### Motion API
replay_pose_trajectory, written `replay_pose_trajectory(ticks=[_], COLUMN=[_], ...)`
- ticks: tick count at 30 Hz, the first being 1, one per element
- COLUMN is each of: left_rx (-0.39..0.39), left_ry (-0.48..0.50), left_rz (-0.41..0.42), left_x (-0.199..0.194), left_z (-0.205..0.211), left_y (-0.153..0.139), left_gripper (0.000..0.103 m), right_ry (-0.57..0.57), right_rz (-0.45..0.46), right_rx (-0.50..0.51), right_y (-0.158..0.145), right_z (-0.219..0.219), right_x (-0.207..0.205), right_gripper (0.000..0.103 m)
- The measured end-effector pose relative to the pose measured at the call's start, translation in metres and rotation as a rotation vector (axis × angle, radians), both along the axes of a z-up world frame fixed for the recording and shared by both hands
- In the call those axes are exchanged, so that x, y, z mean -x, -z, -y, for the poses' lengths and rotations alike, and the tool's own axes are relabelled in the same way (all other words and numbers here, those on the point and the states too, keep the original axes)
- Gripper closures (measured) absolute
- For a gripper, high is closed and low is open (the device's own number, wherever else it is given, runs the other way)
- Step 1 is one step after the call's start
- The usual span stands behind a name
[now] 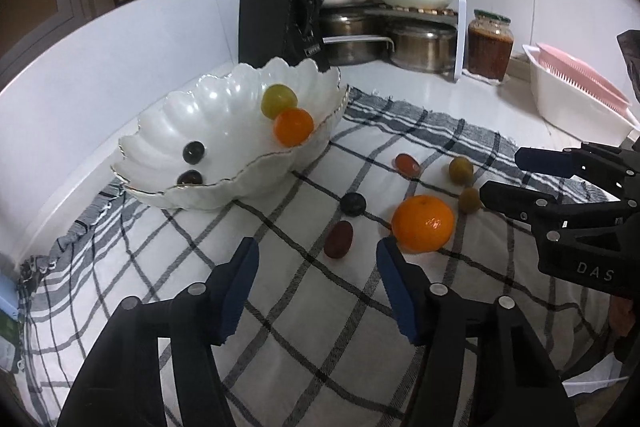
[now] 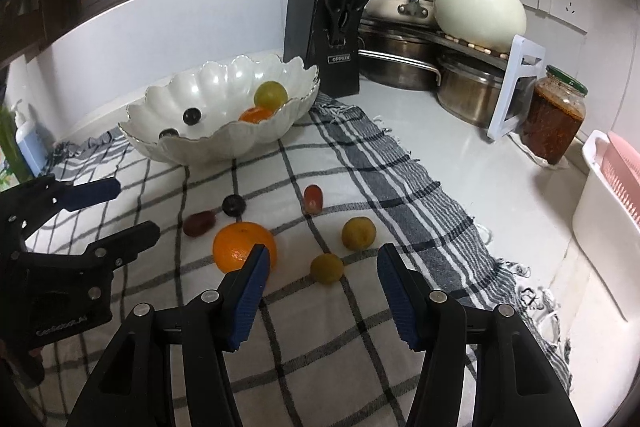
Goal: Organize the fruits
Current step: 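Grasp a small yellow-brown fruit with the right gripper while the left gripper grasps a red-brown date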
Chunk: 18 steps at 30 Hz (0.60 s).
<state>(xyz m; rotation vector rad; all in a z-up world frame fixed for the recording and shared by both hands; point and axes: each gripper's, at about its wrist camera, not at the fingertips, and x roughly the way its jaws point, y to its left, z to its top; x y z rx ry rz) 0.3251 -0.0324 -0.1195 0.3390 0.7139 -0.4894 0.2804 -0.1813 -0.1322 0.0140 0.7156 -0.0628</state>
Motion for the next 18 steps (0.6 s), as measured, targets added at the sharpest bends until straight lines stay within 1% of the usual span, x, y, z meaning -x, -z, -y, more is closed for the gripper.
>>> replay_pose_trajectory(ticks=[3, 5, 7, 12, 14, 18], left_rx=[-0.003, -0.008, -0.008, 0.007, 0.003, -0.006], left_ry=[0.008, 0.011, 0.013, 0.027, 0.035, 0.044], left_rz=[-0.018, -0.028, -0.038, -0.071, -0.076, -0.092], left_x=[-0.006, -0.010, -0.014, -0.023, -0.025, -0.029], left_z=[0.002, 0.004, 0.006, 0.011, 0.014, 0.018], left_y=[0.006, 0.010, 0.013, 0.020, 0.023, 0.028], left_gripper=[0.046, 0.049, 0.052, 0.057, 0.058, 0.061], right_ry=[-0.001, -0.001, 0.000, -0.005, -0.006, -0.009], right_rz=[-0.009, -0.017, -0.025, -0.044, -0.050, -0.066], right_rx=[-0.015, -0.026, -0.032, -0.046, -0.057, -0.075], right_y=[0.006, 0.011, 0.015, 0.022, 0.025, 0.030], right_z=[0.002, 0.003, 0.005, 0.006, 0.007, 0.009], right_x=[-0.005, -0.009, -0.011, -0.018, -0.020, -0.023], right_gripper=[0.046, 0.049, 0.050, 0.053, 0.056, 0.058])
